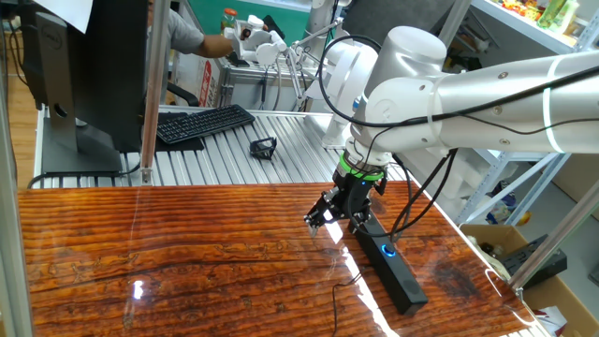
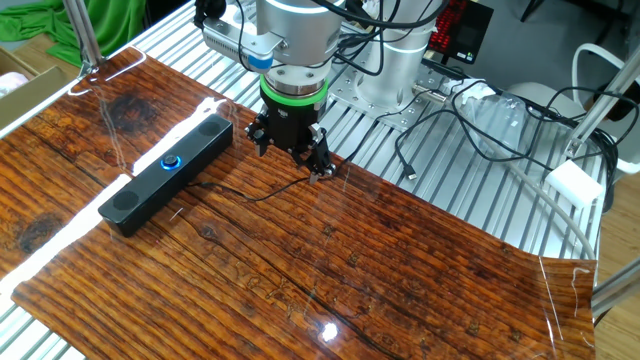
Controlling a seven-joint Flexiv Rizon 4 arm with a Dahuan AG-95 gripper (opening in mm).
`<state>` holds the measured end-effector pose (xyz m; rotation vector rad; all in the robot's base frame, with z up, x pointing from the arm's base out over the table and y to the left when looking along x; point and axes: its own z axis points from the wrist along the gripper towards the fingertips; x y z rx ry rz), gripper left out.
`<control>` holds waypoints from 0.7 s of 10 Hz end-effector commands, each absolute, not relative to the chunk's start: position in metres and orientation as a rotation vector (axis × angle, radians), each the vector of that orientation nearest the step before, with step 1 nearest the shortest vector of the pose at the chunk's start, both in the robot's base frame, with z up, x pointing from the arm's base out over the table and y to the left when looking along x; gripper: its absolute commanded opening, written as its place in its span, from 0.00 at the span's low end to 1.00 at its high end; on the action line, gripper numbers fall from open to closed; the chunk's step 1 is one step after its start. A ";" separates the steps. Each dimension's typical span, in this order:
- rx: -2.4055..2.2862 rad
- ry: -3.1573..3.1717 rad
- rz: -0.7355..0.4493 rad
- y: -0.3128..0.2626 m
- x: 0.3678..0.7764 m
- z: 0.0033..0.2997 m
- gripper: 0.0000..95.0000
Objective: Turn the knob to decrease the volume of the speaker
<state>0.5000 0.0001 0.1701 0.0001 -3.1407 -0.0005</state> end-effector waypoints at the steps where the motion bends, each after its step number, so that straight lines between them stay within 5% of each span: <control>1: 0.051 -3.181 0.022 0.000 0.500 0.170 0.00; 7: 0.046 -3.181 0.018 0.001 0.498 0.168 0.00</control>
